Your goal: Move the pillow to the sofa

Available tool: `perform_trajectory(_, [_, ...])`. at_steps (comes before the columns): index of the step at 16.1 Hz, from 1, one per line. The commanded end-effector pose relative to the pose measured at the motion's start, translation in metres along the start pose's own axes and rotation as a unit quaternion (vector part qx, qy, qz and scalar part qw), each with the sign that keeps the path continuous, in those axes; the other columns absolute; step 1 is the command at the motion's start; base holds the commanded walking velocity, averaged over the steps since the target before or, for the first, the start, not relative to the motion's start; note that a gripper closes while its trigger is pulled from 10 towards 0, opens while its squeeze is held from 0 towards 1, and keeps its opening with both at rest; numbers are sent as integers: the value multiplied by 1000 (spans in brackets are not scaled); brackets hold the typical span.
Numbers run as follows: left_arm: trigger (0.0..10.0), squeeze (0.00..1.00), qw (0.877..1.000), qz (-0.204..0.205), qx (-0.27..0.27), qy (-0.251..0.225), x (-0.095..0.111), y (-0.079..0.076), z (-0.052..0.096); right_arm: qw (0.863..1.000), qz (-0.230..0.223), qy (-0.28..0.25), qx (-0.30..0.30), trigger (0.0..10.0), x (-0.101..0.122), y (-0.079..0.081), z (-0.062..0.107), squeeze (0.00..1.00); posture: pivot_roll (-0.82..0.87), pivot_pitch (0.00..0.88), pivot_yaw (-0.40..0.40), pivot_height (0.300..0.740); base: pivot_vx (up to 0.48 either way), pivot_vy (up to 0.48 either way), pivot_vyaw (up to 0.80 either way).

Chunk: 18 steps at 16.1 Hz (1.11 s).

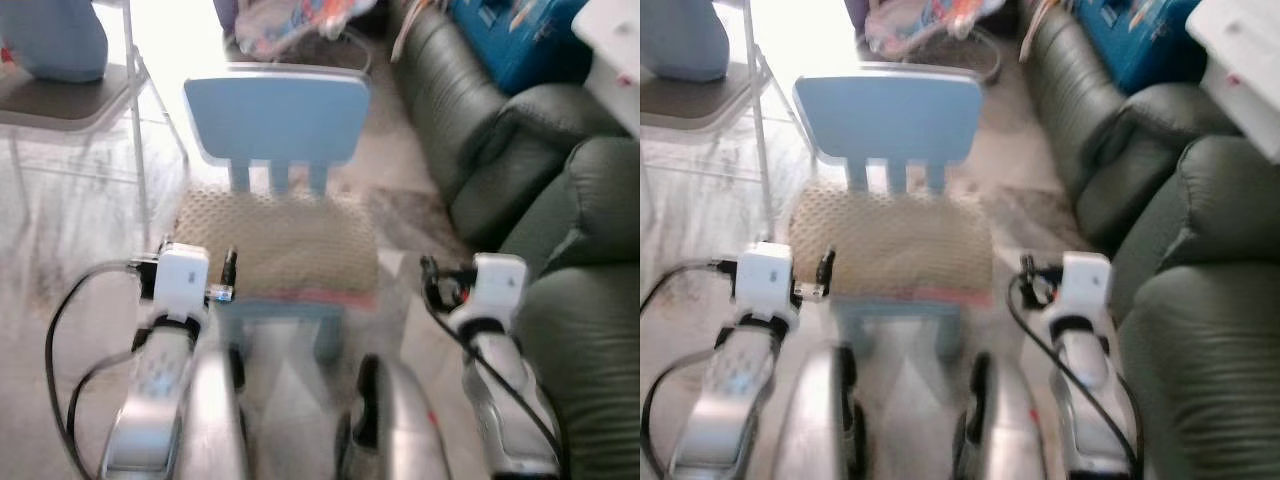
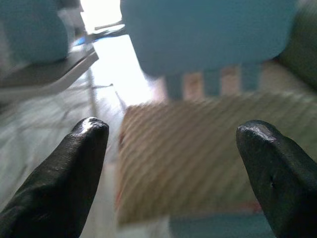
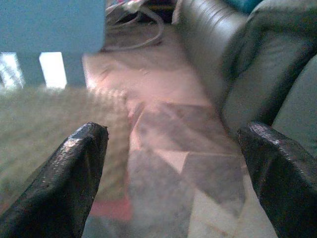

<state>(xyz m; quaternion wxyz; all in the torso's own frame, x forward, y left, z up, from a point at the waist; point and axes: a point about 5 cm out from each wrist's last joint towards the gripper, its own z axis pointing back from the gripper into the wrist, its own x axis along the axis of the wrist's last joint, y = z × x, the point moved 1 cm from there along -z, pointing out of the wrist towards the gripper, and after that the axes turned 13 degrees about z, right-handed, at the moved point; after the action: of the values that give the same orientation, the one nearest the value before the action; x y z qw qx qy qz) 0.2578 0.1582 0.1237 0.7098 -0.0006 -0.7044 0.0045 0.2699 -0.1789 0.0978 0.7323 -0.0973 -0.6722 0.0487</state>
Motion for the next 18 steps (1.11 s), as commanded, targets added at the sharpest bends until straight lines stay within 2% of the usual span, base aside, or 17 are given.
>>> perform_trajectory(1, [10000, 0, 1000, -7, 11, 19, -9, 2, 5, 1000, -1, -1, 6, 10000, 2, 3, -2, 0, 11, 206, -54, 544, 0, 0, 0])
perform_trajectory(4, [10000, 0, 1000, -4, 19, 18, -8, 3, 4, 1000, -4, -3, 12, 10000, 3, 4, -3, 0, 17, 214, -57, 544, 0, 0, 0])
perform_trajectory(5, [10000, 157, 1000, -3, 23, 18, -8, 4, 4, 1000, -8, -6, 17, 10000, 4, 5, -4, 271, 18, 216, -57, 544, 0, 0, 0])
perform_trajectory(6, [10000, 1000, 1000, 4, 24, 20, -8, 5, 5, 1000, -14, -11, 21, 10000, 5, 6, -4, 1000, 17, 217, -57, 544, 0, 0, 0])
perform_trajectory(8, [10000, 1000, 1000, 11, 22, 19, -8, 6, 6, 999, -18, -17, 25, 10000, 8, 7, -4, 1000, 17, 217, -56, 544, 0, 0, 0])
perform_trajectory(9, [10000, 1000, 999, -2, 27, 21, -9, 6, 5, 999, -12, -16, 27, 10000, 8, 8, -4, 804, 14, 221, -56, 544, 0, 0, 0])
perform_trajectory(10, [10000, 725, 999, -4, 25, 23, -9, 6, 4, 999, -9, -15, 30, 10000, 8, 8, -4, 376, 14, 223, -55, 544, 0, 0, 0])
perform_trajectory(11, [10000, 0, 1000, 0, 18, 25, -9, 4, 3, 999, 0, -21, 35, 10000, 10, 9, -5, 188, 14, 223, -55, 544, 0, 0, 0])
perform_trajectory(12, [10000, 0, 1000, 3, 13, 24, -8, 3, 3, 999, 0, -24, 40, 10000, 11, 10, -5, 0, 11, 229, -56, 544, 0, 0, 519])
perform_trajectory(14, [10000, 0, 1000, 2, 12, 24, -8, 3, 3, 999, 0, -26, 44, 10000, 12, 12, -5, 0, 11, 229, -56, 544, 0, 0, 531])
perform_trajectory(18, [10000, 0, 1000, 4, 5, 21, -6, 1, 3, 998, -3, -27, 49, 10000, 13, 13, -6, 0, 11, 234, -58, 544, 297, 0, 0])
